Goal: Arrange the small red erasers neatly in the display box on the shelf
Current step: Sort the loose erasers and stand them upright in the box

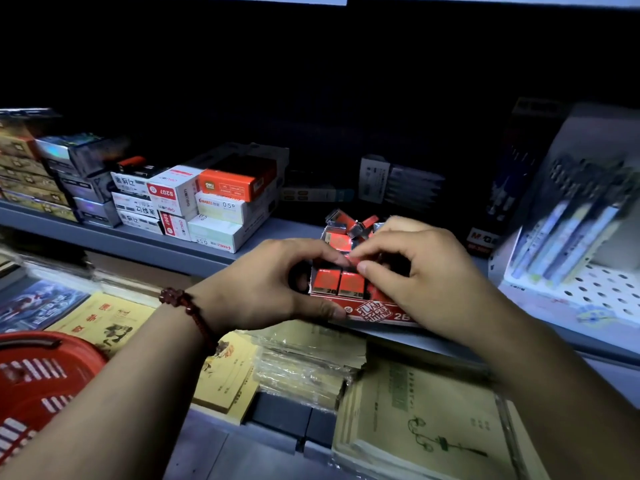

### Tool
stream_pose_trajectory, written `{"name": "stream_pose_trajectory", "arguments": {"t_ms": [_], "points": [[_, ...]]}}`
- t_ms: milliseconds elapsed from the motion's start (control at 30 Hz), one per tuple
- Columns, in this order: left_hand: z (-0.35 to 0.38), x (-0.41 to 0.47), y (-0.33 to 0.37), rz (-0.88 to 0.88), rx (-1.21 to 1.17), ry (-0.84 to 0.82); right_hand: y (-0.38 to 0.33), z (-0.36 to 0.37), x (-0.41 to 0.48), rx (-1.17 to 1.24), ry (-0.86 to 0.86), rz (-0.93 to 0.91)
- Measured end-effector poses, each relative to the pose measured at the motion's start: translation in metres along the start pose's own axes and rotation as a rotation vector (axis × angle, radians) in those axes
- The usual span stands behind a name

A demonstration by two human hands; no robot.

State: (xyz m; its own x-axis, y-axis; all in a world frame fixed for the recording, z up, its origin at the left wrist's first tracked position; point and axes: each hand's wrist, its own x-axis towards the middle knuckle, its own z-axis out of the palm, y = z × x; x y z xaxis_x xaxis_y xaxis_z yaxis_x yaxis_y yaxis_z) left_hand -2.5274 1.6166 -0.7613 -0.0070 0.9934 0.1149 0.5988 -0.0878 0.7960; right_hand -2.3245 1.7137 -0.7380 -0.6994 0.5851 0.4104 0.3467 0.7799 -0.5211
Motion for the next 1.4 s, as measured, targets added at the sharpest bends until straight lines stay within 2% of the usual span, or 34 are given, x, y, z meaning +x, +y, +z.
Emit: {"name": "stream_pose_trajectory", "arguments": {"t_ms": [100,167,200,267,367,733,833,1000,1067,1233,1400], "points": [[0.001,-0.001,0.000,-0.004,-0.024,0.001,0.005,-0.010,0.000,-0.002,0.279,0.037],[0.001,-0.001,0.001,-0.002,-0.020,-0.003,0.020,-0.019,0.001,-0.116,0.408,0.171],[0.001,-0.001,0.001,0.002,-0.021,-0.003,0.029,-0.022,0.001,-0.188,0.391,0.259],[0.001,-0.001,0.001,0.006,-0.031,0.002,0.045,-0.024,-0.002,-0.312,0.219,0.412],[0.001,-0.001,0.000,0.015,-0.030,0.010,0.051,-0.018,-0.006,-0.345,0.013,0.479],[0.006,-0.003,0.007,0.038,0.033,0.110,0.049,-0.019,-0.004,-0.409,-0.098,0.548],[0.006,-0.003,0.006,0.038,0.056,0.125,0.049,-0.019,-0.006,-0.418,-0.027,0.510],[0.007,-0.001,0.009,0.047,0.174,0.133,0.041,-0.022,-0.005,-0.314,0.365,0.441],[0.007,-0.001,0.009,0.025,0.205,0.129,0.035,-0.024,-0.006,-0.214,0.429,0.321],[0.009,0.001,0.005,-0.003,0.074,0.142,0.006,-0.019,-0.005,0.096,0.284,0.088],[0.011,0.001,0.004,0.010,0.028,0.140,-0.004,-0.005,0.001,0.205,0.163,0.085]]}}
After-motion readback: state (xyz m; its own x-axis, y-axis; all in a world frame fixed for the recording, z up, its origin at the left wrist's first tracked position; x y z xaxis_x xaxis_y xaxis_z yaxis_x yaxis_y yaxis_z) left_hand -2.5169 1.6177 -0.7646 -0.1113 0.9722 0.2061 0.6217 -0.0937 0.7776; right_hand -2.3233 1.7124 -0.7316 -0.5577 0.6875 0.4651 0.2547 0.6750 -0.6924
